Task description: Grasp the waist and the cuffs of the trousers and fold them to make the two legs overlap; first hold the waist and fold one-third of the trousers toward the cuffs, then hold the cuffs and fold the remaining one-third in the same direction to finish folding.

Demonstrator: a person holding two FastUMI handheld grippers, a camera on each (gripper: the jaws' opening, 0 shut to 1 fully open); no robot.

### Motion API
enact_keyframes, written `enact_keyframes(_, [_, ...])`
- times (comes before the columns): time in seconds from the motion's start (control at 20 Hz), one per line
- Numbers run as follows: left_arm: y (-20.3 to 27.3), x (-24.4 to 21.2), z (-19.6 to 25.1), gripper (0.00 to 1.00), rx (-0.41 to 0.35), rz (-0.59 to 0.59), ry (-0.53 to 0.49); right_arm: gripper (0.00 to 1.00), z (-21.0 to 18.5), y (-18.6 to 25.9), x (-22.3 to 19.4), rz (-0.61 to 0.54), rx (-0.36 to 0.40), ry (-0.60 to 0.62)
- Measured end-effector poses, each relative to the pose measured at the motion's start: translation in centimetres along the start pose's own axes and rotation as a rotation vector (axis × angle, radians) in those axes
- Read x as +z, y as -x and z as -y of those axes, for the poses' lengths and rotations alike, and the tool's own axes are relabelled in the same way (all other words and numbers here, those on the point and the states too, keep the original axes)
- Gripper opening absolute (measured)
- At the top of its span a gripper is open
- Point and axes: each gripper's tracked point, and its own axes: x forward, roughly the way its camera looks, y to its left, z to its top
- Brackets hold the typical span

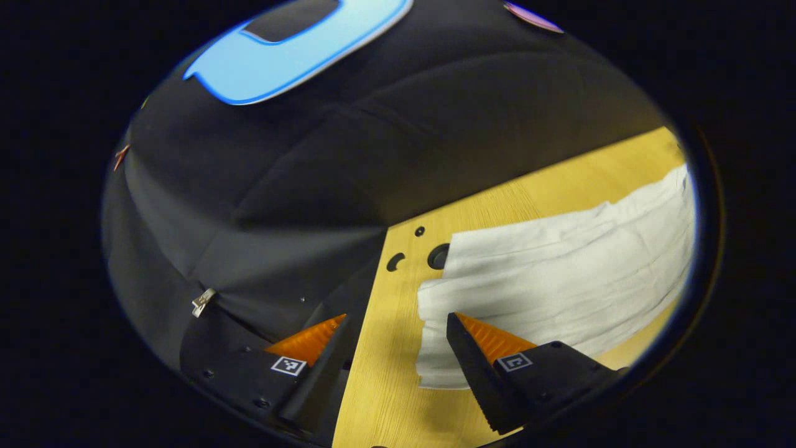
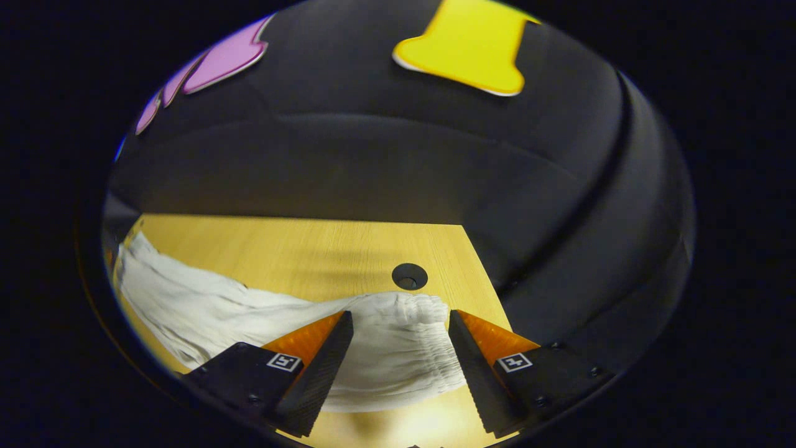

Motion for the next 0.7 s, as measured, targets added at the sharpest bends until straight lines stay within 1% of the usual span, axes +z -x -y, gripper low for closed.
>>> enact_keyframes(0.1, [2.3, 0.4, -1.5, 0.96, -0.002, 0.035, 0.058, 0.98, 1.2, 0.0, -0.4, 0.026, -0.029, -0.126])
enact_keyframes(0.2, [5.0, 0.4, -2.9, 0.96, 0.003, 0.066, 0.096, 0.98, 2.1, 0.6, -1.1, 0.015, -0.059, -0.226])
enact_keyframes(0.25, [6.2, 0.4, -3.3, 0.96, -0.005, 0.087, 0.131, 0.99, 2.5, 0.5, -2.1, 0.002, -0.073, -0.272])
enact_keyframes(0.3, [7.7, 0.3, -3.2, 0.96, -0.031, 0.102, 0.172, 0.99, 2.6, 0.1, -2.8, -0.011, -0.083, -0.321])
enact_keyframes(0.35, [9.3, 0.0, -3.2, 0.97, -0.047, 0.114, 0.210, 0.92, 3.1, 0.0, -3.6, -0.020, -0.094, -0.366])
enact_keyframes(0.4, [10.7, -0.4, -3.6, 0.97, -0.052, 0.121, 0.239, 0.99, 3.6, 0.1, -4.2, -0.026, -0.108, -0.404])
enact_keyframes(0.5, [13.7, -1.3, -4.4, 0.97, -0.057, 0.130, 0.288, 0.99, 4.7, 0.5, -5.1, -0.032, -0.135, -0.459])
enact_keyframes(0.7, [17.7, -3.3, -5.3, 0.97, -0.067, 0.115, 0.370, 0.99, 5.3, -1.2, -7.6, -0.051, -0.176, -0.584])
